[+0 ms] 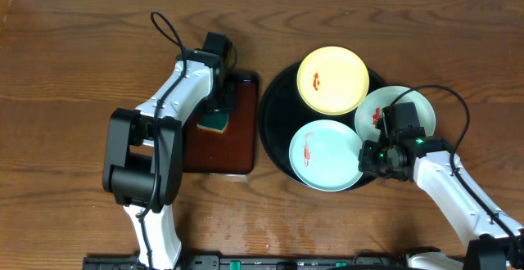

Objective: Clean dirty plates on tray and stack at the side

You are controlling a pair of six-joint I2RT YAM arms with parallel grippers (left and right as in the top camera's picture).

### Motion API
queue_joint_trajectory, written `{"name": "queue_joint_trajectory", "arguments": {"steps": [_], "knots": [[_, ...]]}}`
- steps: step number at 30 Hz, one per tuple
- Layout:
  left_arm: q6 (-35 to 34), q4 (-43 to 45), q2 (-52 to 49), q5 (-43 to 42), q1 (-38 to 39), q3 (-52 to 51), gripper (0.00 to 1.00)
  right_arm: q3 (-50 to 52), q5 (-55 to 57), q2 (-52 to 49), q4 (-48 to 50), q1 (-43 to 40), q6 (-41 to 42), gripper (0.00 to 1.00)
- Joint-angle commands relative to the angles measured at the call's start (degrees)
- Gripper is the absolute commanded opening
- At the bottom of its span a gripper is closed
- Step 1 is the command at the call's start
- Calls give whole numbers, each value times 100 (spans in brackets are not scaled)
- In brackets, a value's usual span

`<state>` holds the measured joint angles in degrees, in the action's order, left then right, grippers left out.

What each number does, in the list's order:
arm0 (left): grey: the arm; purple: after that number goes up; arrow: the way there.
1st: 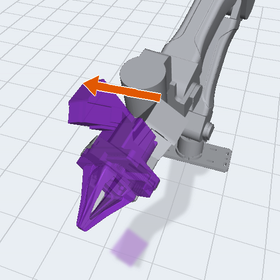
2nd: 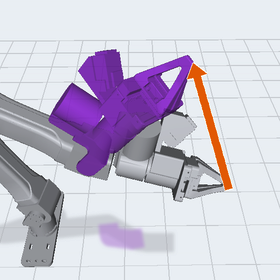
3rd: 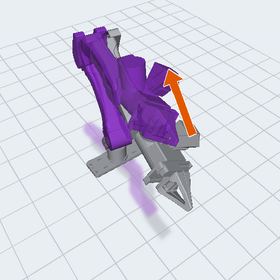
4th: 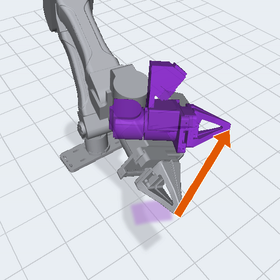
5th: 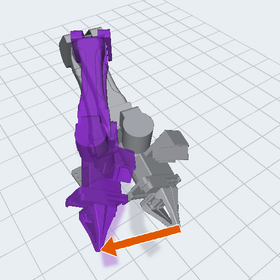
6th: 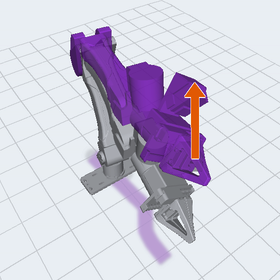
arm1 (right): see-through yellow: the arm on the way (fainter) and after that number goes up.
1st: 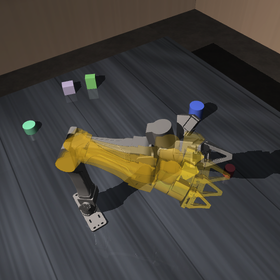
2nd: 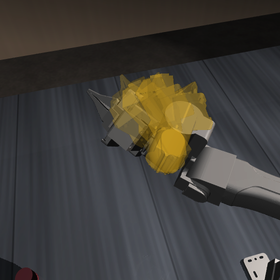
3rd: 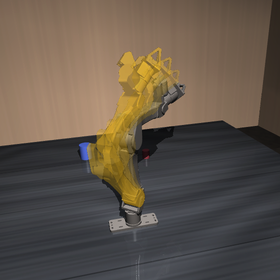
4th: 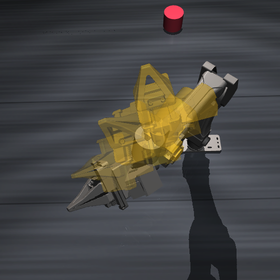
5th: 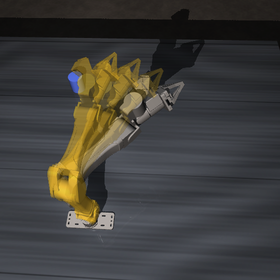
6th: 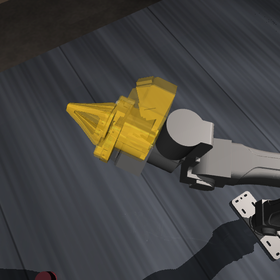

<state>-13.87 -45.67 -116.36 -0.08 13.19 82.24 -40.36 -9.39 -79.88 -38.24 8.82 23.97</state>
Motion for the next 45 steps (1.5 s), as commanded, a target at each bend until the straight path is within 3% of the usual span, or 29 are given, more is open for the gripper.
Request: {"name": "queue_joint_trajectory", "arguments": {"steps": [1, 6, 9, 29, 34, 39, 45], "knots": [[-116, -52, 103, -256, -190, 83, 59, 35, 17, -7, 13, 66, 42, 12], [-103, -52, 103, -1410, -560, 83, 58, 35, 17, -7, 13, 66, 42, 14], [-96, -72, 105, -1587, -658, 83, 58, 35, 17, -7, 11, 66, 42, 14], [-81, 243, 101, -1161, -431, -264, 58, 35, 22, -7, 11, 66, 20, 16], [-83, 291, 101, -586, -271, -275, 47, 35, 37, -7, 9, 66, 20, 16], [-83, 291, 101, -568, -271, -278, 31, 35, 37, -7, 11, 66, 20, 15], [-83, 267, 140, -568, -278, -260, 31, 35, 37, -7, 46, 59, 17, 18]]}}
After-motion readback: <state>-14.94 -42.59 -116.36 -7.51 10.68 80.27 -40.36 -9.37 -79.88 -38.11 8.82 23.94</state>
